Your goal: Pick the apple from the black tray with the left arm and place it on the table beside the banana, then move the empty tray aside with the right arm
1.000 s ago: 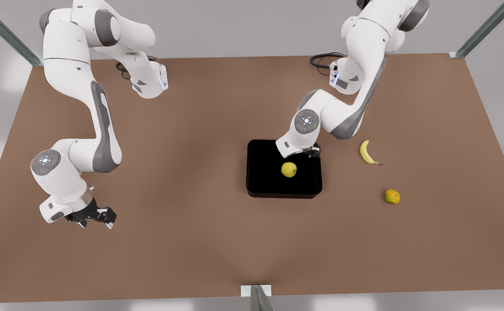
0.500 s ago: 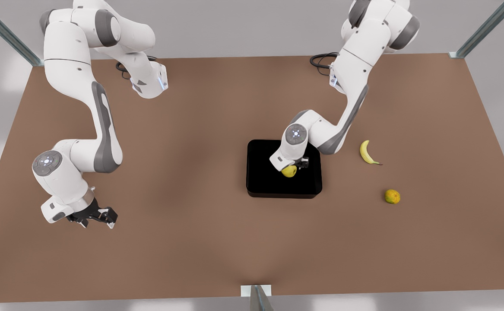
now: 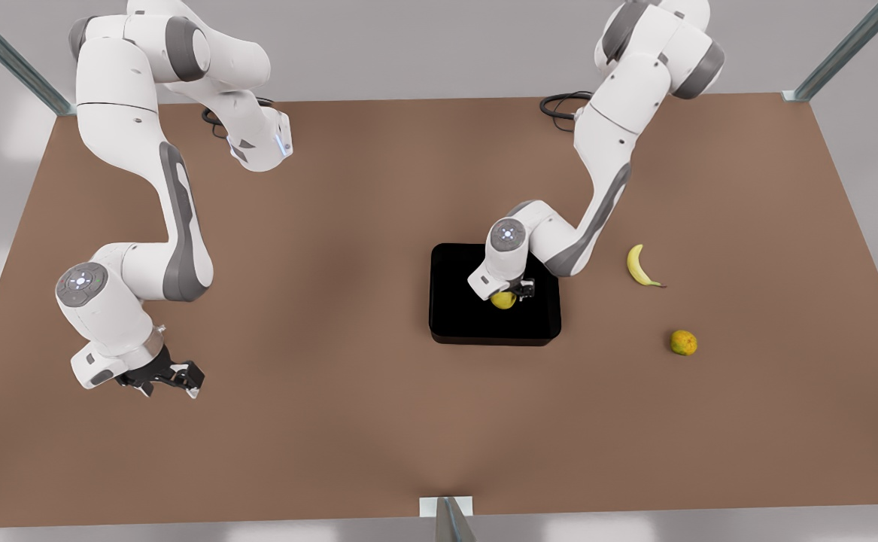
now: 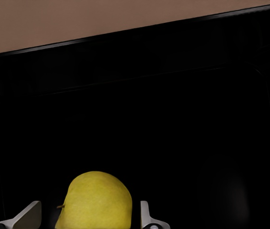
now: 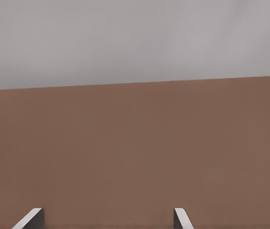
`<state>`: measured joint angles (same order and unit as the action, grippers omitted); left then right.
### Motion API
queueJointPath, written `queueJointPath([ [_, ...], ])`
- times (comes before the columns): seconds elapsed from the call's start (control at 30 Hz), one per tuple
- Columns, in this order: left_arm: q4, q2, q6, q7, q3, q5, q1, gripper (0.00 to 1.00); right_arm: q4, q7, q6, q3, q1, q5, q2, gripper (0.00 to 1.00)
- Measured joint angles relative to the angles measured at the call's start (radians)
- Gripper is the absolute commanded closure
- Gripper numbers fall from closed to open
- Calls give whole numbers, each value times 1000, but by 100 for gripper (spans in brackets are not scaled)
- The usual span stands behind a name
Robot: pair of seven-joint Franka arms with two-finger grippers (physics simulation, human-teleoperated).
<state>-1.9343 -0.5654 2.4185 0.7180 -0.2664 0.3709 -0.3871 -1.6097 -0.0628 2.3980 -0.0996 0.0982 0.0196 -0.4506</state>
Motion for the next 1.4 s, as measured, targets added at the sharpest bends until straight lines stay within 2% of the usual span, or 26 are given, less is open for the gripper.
queueJointPath([
  [0.23, 1, -29, 33, 32, 1, 25, 0, 0, 1, -1, 0, 0, 1, 0, 0, 0],
  [0.3, 1, -29, 37, 41, 1, 30, 0, 22, 0, -1, 0, 0, 1, 0, 0, 0],
  [0.33, 1, -29, 38, 46, 2, 32, 0, 26, 0, -1, 0, 0, 1, 0, 0, 0],
  [0.47, 4, -6, 25, 62, 2, 37, 0, 26, 0, -1, 0, 0, 1, 0, 0, 0],
  [0.6, 52, 137, -127, 51, -1, -3, 18, 26, 0, -2, 0, 0, 2, 0, 0, 0],
  [0.7, 139, 225, -318, -17, 4, -66, 134, 26, -2, -2, -15, 2, 2, 0, 18, 0],
  [0.77, 149, 242, -408, -87, 7, -87, 249, 26, 1, -5, -118, 11, 24, 0, 142, 0],
  [0.83, 151, 210, -454, -161, 7, -98, 348, 26, 83, -10, -288, 41, 54, 2, 226, 0],
  [0.9, 152, 145, -456, -234, 8, -104, 431, 26, 151, -24, -464, 156, 61, 4, 248, 0],
  [0.97, 152, 65, -422, -304, 9, -105, 492, 26, 211, -71, -585, 307, 92, 9, 206, 0],
  [1.0, 152, 34, -401, -336, 10, -103, 506, 26, 223, -105, -619, 348, 128, 11, 177, 0],
  [1.07, 151, -2, -359, -393, 10, -100, 515, 23, 232, -189, -649, 381, 205, 14, 119, 0],
  [1.1, 150, -9, -342, -420, 10, -94, 515, 0, 233, -234, -656, 387, 233, 15, 95, 0],
  [1.13, 149, -12, -328, -445, 10, -89, 516, 0, 229, -277, -660, 392, 245, 17, 75, 3],
  [1.23, 142, -10, -298, -510, 10, -73, 515, 0, 165, -421, -628, 447, 258, 19, 37, 0],
  [1.3, 148, 74, -305, -538, 5, -75, 516, 0, 148, -529, -585, 477, 262, 19, -11, 0],
  [1.33, 192, 135, -330, -549, 6, -126, 522, 0, 146, -584, -561, 490, 265, 19, -30, 0],
  [1.4, 468, 192, -471, -568, 9, -226, 536, 0, 146, -685, -517, 502, 266, 17, -72, 0],
])
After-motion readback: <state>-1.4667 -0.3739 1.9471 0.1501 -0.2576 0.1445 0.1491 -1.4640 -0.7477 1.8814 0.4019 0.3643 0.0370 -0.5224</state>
